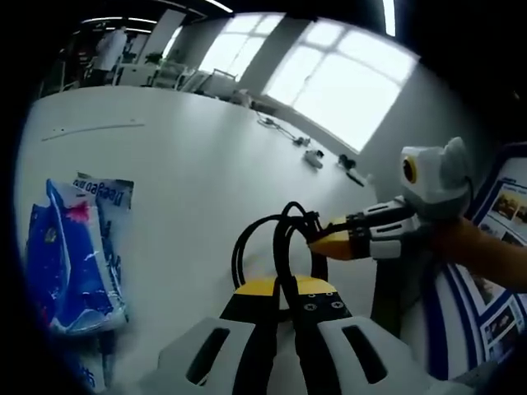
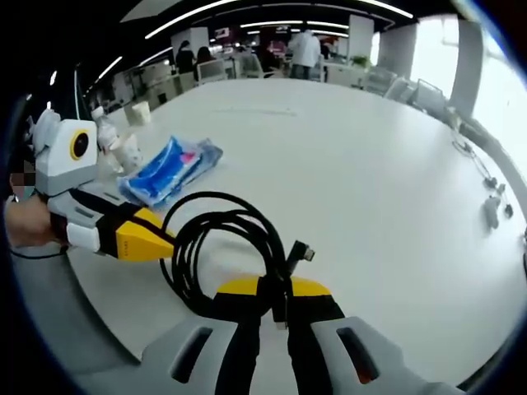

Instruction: Arrange the tabletop items into an orderly group along one side of the table until the central work area is clear of visible clutter.

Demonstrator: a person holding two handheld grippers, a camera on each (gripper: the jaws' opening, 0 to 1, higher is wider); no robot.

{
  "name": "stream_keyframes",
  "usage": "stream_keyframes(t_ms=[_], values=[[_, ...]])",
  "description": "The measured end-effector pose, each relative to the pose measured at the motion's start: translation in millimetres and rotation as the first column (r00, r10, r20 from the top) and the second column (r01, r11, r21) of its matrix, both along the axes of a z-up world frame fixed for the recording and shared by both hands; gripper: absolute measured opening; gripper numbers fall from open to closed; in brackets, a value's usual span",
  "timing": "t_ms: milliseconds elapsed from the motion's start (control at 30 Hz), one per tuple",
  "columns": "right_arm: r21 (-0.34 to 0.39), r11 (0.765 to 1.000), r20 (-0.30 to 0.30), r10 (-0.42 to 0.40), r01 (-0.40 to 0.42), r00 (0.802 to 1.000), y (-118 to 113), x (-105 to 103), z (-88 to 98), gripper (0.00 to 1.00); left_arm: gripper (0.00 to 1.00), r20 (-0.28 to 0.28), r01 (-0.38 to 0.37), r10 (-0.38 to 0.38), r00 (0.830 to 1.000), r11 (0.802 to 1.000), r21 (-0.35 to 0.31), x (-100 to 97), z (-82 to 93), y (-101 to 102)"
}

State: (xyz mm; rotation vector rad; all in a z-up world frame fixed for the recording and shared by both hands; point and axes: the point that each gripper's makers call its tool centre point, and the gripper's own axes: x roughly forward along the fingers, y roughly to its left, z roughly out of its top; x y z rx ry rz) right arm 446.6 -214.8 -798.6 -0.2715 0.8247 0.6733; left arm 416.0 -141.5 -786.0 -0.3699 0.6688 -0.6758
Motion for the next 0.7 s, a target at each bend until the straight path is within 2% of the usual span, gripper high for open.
stream_keyframes(t_ms=[333, 433, 700], values=[[-0.019, 1.000, -0.005, 0.002, -0.002, 1.000, -2.4, 7.9, -14.4, 0.07, 0.02, -0.016, -0.004, 0.004, 1.000, 1.000, 0.009, 5.5, -12.2, -2.1], [-0.045, 0.999, -0.010, 0.026, -0.027, 1.000, -2.9, 9.2, -19.6, 0.08, 0.02, -0.015, -0.004, 0.005, 1.000, 1.000, 0.014, 5.5, -15.4, -2.9], [-0.056, 0.998, -0.014, 0.026, -0.027, 1.000, -5.7, 16.0, -26.8, 0.08, 0.03, -0.039, -0.016, 0.016, 0.999, 1.000, 0.000, 8.7, -22.8, -3.5]])
